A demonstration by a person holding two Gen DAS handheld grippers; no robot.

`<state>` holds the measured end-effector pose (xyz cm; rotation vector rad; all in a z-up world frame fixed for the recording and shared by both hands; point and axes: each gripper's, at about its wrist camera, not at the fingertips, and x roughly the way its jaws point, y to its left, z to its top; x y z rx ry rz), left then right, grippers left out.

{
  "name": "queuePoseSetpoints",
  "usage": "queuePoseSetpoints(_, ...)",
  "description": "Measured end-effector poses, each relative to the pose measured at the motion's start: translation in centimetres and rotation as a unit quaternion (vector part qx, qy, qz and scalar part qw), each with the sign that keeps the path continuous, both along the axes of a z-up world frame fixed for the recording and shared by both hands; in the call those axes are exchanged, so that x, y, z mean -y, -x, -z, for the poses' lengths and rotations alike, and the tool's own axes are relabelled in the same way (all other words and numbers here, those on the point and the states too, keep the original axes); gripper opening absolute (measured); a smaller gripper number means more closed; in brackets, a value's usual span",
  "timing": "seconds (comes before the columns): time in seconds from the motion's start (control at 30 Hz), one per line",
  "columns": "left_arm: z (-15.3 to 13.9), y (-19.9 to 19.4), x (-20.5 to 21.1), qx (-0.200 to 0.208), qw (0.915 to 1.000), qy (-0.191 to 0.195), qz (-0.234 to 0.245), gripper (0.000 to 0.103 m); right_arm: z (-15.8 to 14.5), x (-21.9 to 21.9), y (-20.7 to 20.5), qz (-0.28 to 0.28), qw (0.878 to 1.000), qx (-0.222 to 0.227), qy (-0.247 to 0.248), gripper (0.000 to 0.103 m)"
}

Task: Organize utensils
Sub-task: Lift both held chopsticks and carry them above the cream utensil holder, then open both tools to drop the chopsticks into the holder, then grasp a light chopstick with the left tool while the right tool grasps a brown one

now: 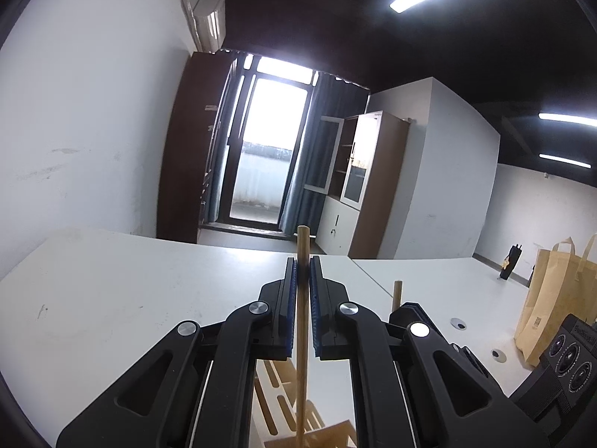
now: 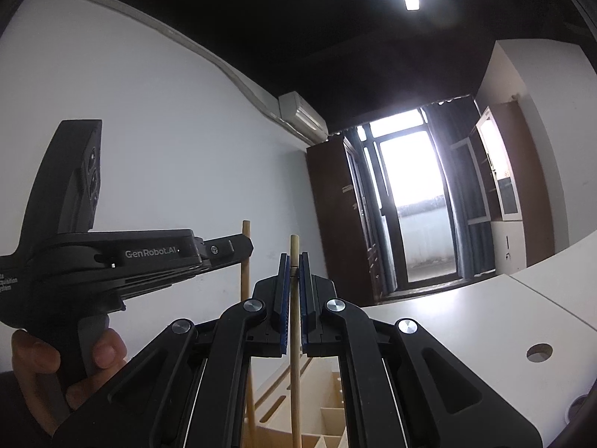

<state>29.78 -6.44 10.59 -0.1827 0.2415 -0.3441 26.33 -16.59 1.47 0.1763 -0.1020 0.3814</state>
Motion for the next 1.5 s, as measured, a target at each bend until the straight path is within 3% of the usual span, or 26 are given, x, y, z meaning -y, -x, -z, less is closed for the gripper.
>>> queuePoseSetpoints(0.2, 0.7, 1.4, -0.4, -0.012, 0.9999, -0.008, -0.001, 0.006, 0.4, -0.4, 2.1, 0.01, 0.999, -0.009, 0.043, 0.005)
queuePoseSetpoints(0.47, 1.2, 2.3, -1.5, -0.046, 0.9987, -0.024, -0.001, 0.009, 0.5, -1.2, 1.7, 0.012, 0.993, -0.073, 0.09, 0.006)
queuePoseSetpoints(0.5, 1.4, 2.5, -1.8, -0.051, 0.9985, -0.023, 0.0, 0.01, 0.4, -1.2, 1.8, 0.01, 0.993, -0.076, 0.091, 0.01)
queuePoseSetpoints(0.53, 1.4, 2.6, -2.0, -0.056, 0.9982, -0.022, 0.003, 0.018, 0.1, -1.2, 2.2, 0.008, 0.993, -0.076, 0.088, 0.017)
queuePoseSetpoints(0.6, 1.1, 3.1, -2.7, -0.062, 0.9979, -0.019, -0.004, 0.035, -0.4, -1.0, 3.1, 0.004, 0.994, -0.071, 0.08, 0.06)
queuePoseSetpoints(0.63, 1.0, 3.5, -3.0, -0.062, 0.9979, -0.018, -0.005, 0.05, -0.8, -0.8, 3.7, 0.005, 0.995, -0.067, 0.079, 0.066)
queuePoseSetpoints(0.7, 0.7, 4.7, -3.8, -0.057, 0.9981, -0.018, -0.013, 0.063, -1.6, -0.6, 4.8, 0.016, 0.995, -0.06, 0.079, 0.072)
queuePoseSetpoints(0.77, 0.8, 5.9, -4.5, -0.061, 0.9976, -0.025, -0.019, 0.088, -2.2, -0.1, 5.8, 0.024, 0.995, -0.068, 0.075, 0.079)
queuePoseSetpoints(0.83, 1.0, 7.2, -5.5, -0.071, 0.997, -0.026, -0.016, 0.097, -2.5, 0.6, 6.4, 0.031, 0.992, -0.095, 0.073, 0.087)
queuePoseSetpoints(0.97, 2.6, 9.3, -6.5, -0.107, 0.9915, -0.071, -0.019, 0.097, -0.9, 1.4, 6.3, 0.036, 0.972, -0.207, 0.104, 0.089)
queuePoseSetpoints(1.13, 6.5, 11.0, -7.3, -0.168, 0.979, -0.114, -0.017, 0.097, 3.4, 2.5, 6.2, 0.055, 0.944, -0.306, 0.111, 0.089)
queuePoseSetpoints(1.4, 14.9, 10.5, -6.4, -0.242, 0.9581, -0.153, 0.007, 0.097, 10.8, 5.6, 4.3, 0.087, 0.907, -0.405, 0.075, 0.089)
queuePoseSetpoints(1.5, 17.5, 9.6, -6.5, -0.253, 0.9555, -0.151, 0.022, 0.097, 13.3, 6.4, 3.3, 0.084, 0.893, -0.439, 0.064, 0.089)
